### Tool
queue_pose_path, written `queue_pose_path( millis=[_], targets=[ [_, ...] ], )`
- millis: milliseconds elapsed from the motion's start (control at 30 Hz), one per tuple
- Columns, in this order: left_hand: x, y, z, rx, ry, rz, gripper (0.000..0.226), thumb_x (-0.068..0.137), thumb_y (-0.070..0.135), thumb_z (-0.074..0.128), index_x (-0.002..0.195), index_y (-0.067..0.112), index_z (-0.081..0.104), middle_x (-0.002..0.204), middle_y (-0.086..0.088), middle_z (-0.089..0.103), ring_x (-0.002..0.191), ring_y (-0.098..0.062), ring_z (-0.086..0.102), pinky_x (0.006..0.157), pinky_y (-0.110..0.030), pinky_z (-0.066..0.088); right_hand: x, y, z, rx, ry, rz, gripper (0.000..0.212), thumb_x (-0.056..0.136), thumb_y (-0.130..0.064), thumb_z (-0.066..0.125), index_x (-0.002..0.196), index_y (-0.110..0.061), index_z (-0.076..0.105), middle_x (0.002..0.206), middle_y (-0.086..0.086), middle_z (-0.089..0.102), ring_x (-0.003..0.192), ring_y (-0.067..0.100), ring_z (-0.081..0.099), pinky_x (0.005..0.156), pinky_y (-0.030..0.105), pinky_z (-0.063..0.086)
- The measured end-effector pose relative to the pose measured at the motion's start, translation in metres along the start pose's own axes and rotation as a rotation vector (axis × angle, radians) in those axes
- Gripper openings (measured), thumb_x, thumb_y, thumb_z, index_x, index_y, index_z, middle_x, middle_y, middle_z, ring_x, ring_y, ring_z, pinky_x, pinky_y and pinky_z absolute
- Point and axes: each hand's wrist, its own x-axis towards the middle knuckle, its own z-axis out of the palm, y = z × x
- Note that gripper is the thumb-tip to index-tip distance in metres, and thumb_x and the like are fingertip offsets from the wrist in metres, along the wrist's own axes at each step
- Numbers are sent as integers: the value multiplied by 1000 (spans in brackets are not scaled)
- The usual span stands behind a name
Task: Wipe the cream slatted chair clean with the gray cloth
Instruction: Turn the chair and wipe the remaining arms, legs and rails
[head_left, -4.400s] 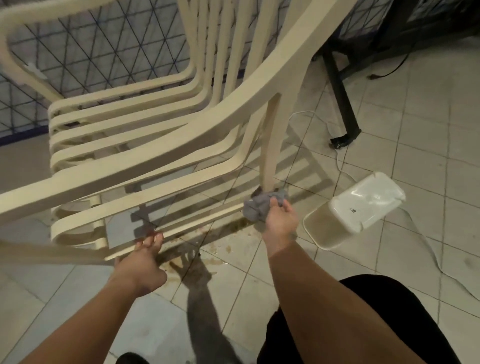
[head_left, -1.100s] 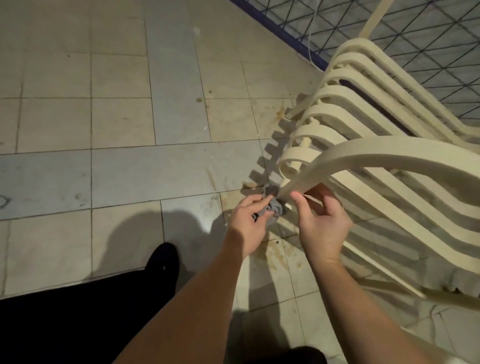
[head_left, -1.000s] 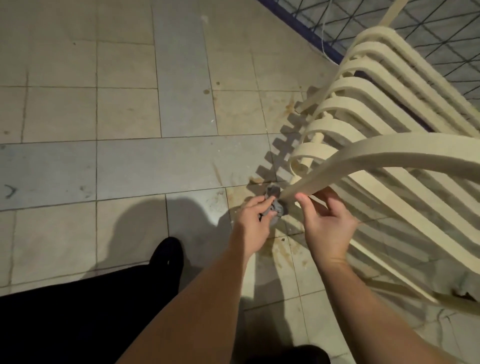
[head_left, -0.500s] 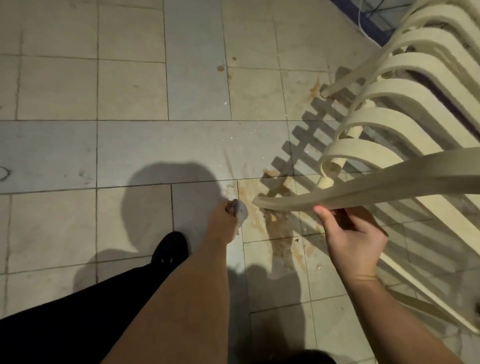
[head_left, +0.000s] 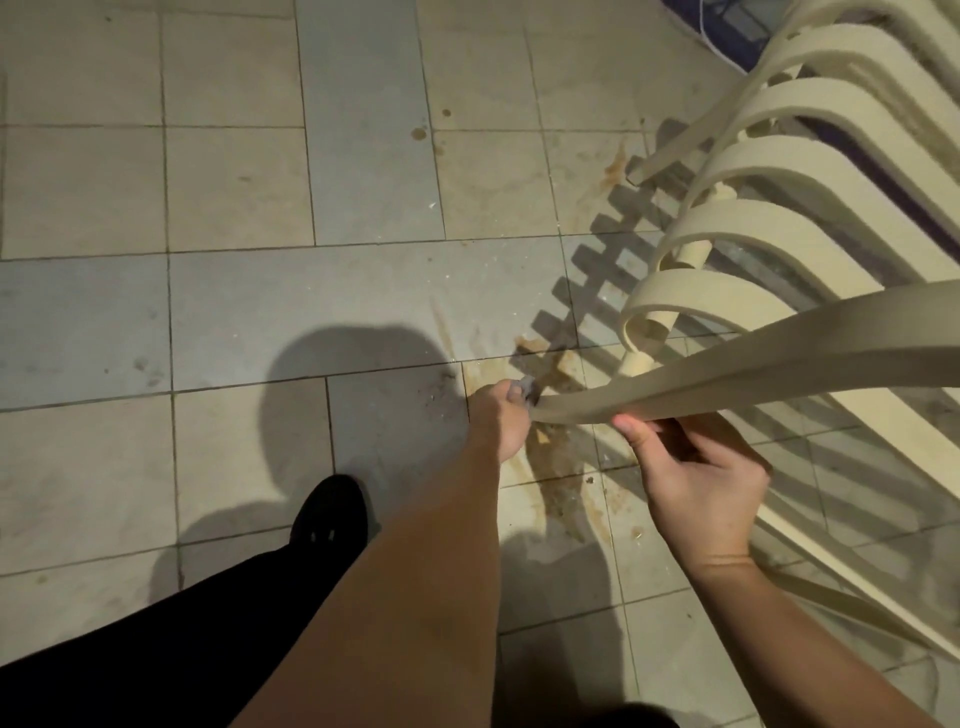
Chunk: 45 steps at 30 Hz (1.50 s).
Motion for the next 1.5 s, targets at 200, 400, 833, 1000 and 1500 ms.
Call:
queue_pose_path(
  millis=[200,400,833,1000,1500],
  targets=[
    [-78,45,-4,-64,40,84,33,109,23,36,121,12,65,104,-2,62,92,-20,56,75,-22,38,8,-15,-5,-56,-124,330,12,69,-49,82,73,-41,75,78,-22,74,85,2,68,94,29,51],
    [-144,82,-15,-158,88,247,33,107,19,43,90,8,69,77,-8,67,65,-10,60,62,-23,45,14,-35,-21,-273,-383,415,49,78,-58,71,101,-15,78,95,0,77,94,16,70,80,24,49],
    [-280,183,-35,-227,129,746,28,107,24,45,125,24,66,115,13,68,106,3,61,98,-19,49,-50,-99,-145,-56,-127,99,40,93,-23,65,132,-34,63,105,-17,70,93,-3,65,86,19,53],
    [-318,205,-22,174,155,1226,40,99,2,49,130,20,65,132,10,61,130,-4,50,112,-12,29,-64,-118,-175,55,77,35,27,92,-21,65,116,-32,73,100,-16,72,89,2,65,83,22,53],
    [-408,199,94,369,-276,1034,38,97,-2,48,118,17,73,121,2,69,114,-9,60,96,-6,43,-108,-104,-252,721,322,267,30,108,-16,35,130,-28,51,130,5,59,107,12,65,84,31,58]
  ],
)
